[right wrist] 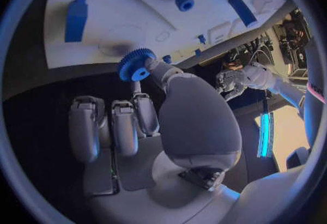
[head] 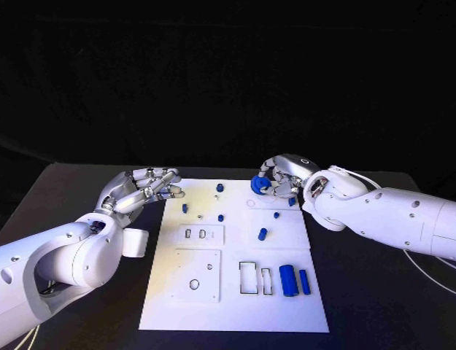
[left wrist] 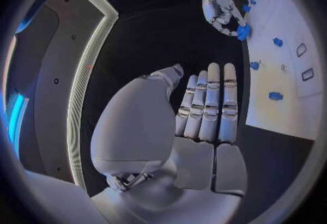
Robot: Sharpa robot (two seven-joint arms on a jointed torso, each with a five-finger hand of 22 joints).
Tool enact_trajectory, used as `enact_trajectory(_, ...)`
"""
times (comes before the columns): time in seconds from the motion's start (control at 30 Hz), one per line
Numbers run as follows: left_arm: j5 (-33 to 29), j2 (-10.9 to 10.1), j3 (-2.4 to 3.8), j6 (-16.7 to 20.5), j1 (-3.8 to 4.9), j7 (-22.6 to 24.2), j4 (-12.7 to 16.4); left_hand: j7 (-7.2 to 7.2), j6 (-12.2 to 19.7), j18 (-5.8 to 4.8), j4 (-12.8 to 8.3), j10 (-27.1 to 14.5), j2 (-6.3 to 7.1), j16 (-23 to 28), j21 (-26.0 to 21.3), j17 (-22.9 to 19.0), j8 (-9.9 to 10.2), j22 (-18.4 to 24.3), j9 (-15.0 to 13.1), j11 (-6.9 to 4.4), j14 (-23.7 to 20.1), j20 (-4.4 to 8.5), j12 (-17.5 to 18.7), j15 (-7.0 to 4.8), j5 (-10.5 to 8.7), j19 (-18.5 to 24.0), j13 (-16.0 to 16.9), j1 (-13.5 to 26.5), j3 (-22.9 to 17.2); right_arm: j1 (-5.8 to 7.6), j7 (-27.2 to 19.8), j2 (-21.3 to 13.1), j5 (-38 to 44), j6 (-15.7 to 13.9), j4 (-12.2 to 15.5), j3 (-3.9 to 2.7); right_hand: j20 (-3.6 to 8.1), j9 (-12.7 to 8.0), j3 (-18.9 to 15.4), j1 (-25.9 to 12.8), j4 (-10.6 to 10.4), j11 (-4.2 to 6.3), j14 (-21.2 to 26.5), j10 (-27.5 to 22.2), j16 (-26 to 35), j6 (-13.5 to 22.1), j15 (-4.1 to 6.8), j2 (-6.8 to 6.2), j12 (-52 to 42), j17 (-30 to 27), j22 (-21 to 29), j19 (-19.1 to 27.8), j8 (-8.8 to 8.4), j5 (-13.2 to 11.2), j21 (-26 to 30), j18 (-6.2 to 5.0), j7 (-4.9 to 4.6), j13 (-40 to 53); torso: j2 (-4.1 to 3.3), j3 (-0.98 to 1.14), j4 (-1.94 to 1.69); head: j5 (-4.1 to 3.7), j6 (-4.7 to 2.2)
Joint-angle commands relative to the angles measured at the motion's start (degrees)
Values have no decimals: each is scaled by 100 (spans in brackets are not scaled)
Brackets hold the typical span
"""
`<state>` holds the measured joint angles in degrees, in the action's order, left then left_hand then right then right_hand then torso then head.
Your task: Assemble the parts on the task board
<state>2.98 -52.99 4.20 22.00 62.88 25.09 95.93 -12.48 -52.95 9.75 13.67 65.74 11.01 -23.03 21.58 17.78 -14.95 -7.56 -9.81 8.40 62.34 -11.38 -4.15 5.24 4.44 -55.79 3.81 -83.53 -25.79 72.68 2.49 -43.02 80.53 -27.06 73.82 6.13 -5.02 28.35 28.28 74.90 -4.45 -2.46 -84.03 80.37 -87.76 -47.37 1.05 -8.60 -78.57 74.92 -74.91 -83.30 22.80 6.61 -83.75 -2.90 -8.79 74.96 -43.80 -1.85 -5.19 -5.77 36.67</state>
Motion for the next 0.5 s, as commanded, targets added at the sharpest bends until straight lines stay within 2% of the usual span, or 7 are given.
enact_trajectory(0.03,-14,14,5,-117,6,34,4,4,45,66,7,-10,-6,-37,20,7,30,7,6,22,-16,-3,21,6,-26,-13,4,31,-13,-3,-204,22,491,-479,141,-1,13,71,78,-141,-66,15,-467,7,-26,-342,41,-18,21,888,-643,-14,146,31,2,54,187,106,-2,2,0,20,-4)
enact_trajectory(0.23,-14,23,5,-130,6,38,5,4,46,66,8,-10,0,-38,20,10,31,8,6,22,-18,-4,22,7,-27,-12,4,40,-10,-3,-67,202,692,-491,291,-2,17,69,112,-210,-82,17,-470,16,-30,-338,45,-71,21,901,-670,-33,134,75,-13,60,187,112,-2,-6,2,38,-13)
enact_trajectory(0.5,-14,39,5,-145,6,34,9,4,47,66,10,-9,7,-38,19,14,32,9,6,23,-20,-5,23,8,-28,-10,5,52,-7,-2,151,617,821,-323,193,-1,17,53,139,-261,-101,8,-471,13,-32,-300,40,-99,31,905,-680,-39,91,72,-17,63,173,105,-5,-10,-6,79,-7)
